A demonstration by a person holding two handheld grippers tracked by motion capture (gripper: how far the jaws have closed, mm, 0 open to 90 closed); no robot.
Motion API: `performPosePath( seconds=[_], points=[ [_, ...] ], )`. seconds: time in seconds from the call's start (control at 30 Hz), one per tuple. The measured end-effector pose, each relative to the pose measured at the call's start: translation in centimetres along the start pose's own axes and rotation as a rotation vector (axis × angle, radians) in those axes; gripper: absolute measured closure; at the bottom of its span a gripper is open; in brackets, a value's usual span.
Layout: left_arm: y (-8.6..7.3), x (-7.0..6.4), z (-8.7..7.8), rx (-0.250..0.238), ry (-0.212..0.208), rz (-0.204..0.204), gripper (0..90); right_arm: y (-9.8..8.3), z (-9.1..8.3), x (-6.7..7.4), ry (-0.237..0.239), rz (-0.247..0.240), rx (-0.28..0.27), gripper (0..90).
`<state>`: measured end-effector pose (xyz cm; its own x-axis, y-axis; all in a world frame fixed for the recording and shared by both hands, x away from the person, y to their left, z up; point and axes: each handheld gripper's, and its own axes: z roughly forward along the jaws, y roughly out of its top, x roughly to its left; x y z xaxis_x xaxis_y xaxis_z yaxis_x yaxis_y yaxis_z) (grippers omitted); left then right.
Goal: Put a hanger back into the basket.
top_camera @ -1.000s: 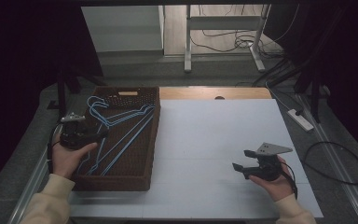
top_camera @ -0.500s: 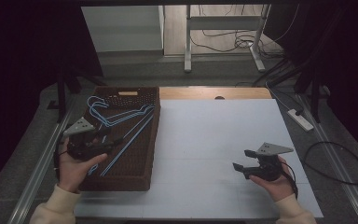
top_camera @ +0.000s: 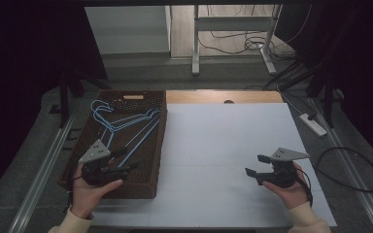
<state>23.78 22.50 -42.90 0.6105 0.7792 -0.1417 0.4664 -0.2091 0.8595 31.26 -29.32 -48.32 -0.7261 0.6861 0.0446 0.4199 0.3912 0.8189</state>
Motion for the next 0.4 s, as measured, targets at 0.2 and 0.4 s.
performPosePath(
  seconds=[0.2,0.4],
  points=[
    [-0.53,0.11,0.26,-0.007,-0.003,-0.008,34.0,-0.11,-0.26,-0.31,-0.013,0.012,-0.01,26.5],
    [-0.59,0.21,0.22,-0.014,0.005,-0.007,34.0,0.01,-0.47,-0.32,-0.01,0.018,-0.025,26.8]
  ],
)
